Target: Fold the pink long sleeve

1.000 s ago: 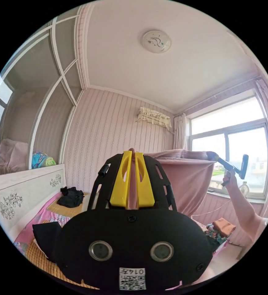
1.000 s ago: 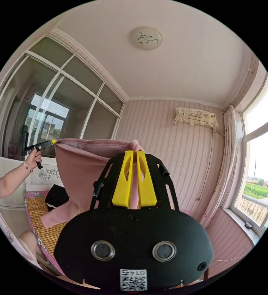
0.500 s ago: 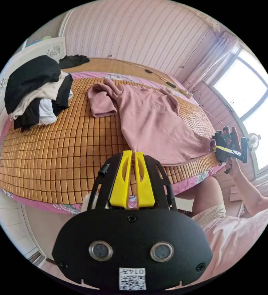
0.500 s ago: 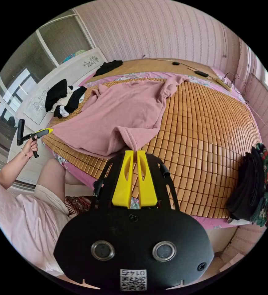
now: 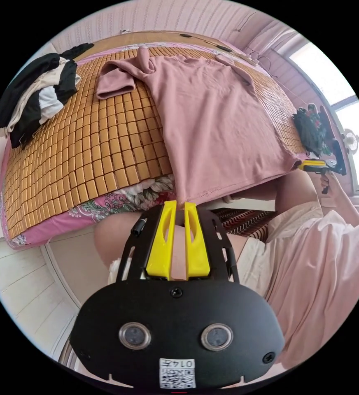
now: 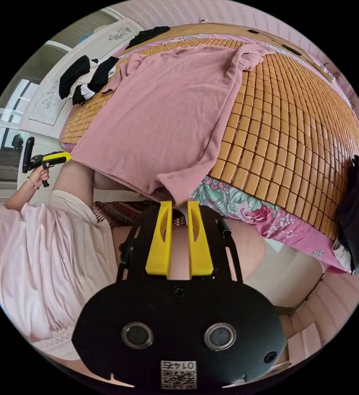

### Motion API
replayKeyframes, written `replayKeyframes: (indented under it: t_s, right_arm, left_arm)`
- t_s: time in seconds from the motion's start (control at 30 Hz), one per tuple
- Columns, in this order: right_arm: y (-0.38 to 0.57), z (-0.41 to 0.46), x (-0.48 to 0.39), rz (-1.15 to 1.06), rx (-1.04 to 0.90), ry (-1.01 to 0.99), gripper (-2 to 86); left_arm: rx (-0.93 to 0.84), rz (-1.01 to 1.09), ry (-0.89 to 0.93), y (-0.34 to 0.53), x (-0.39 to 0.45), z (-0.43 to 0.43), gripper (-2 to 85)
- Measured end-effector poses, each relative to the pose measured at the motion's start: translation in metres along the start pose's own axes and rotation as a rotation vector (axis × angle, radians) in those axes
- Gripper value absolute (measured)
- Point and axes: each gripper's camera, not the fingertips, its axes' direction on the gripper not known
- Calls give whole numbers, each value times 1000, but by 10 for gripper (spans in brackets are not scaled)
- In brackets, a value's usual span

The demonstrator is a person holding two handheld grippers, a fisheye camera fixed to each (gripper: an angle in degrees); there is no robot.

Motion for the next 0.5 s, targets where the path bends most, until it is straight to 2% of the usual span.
replayKeyframes:
  t_s: [0.07, 0.17, 0.27, 0.37, 0.5]
  right_arm:
    - [-1, -14, 20, 17, 0, 11, 93]
    - [-30, -57, 61, 35, 104, 85, 106]
    - [-101, -102, 100, 20, 256, 118, 119]
    - [-187, -129, 147, 55, 405, 72, 131]
    - [-295, -128, 219, 178, 448, -22, 141]
  left_arm:
    - [21, -3, -36, -14, -4, -13, 25]
    - [126, 71, -78, -61, -2, -43, 20]
    - [190, 189, -63, -148, 13, -48, 28]
    - [251, 260, 48, -254, 35, -34, 35]
    - [301, 308, 101, -393, 77, 0, 42]
